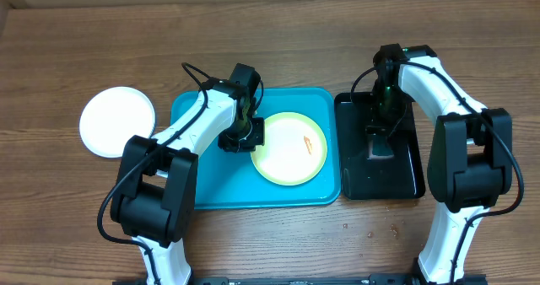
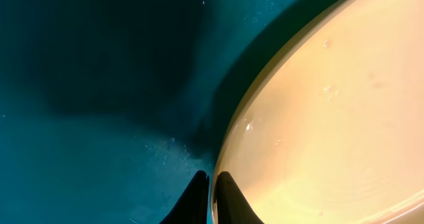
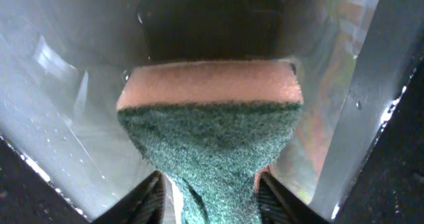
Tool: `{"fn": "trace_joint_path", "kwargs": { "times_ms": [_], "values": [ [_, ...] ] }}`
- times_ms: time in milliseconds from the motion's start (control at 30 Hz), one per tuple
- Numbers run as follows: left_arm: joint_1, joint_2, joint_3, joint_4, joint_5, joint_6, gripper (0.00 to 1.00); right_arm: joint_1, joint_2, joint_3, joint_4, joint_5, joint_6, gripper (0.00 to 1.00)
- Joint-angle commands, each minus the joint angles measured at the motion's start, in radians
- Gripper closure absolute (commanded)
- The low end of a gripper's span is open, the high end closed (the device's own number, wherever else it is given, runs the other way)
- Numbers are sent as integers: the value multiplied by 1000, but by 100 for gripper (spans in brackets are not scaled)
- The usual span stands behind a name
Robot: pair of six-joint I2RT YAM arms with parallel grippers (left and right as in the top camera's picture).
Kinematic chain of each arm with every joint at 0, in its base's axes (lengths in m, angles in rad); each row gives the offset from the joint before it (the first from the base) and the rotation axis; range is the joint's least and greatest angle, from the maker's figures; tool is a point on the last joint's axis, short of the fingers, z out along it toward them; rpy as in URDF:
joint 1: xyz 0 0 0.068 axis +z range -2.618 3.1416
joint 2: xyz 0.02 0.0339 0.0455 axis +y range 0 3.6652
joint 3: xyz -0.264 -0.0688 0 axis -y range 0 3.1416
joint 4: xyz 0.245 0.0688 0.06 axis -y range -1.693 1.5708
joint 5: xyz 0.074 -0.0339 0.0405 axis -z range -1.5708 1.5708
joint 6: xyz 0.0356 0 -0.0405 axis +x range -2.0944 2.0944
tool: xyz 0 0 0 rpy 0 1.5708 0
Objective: Clean dirty plates on tray and stack at the side
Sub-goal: 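Lower the right gripper into the black tray and grasp the sponge, then lift the sponge from the black tray with the right gripper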
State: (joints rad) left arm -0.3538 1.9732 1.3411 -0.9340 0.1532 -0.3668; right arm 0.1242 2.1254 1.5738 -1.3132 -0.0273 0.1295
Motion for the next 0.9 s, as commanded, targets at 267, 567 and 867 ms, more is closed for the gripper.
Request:
{"fn": "trace_joint_path", "kwargs": {
  "times_ms": [267, 567, 867],
  "values": [
    [-7, 11, -5, 4, -6, -8, 91, -1, -34, -4, 0, -8, 2, 57],
    [-7, 11, -5, 4, -6, -8, 91, -1, -34, -4, 0, -8, 2, 63],
    [-6, 11, -5, 19, -6, -14, 91, -1, -34, -63, 46, -8, 2, 62]
  ]
}}
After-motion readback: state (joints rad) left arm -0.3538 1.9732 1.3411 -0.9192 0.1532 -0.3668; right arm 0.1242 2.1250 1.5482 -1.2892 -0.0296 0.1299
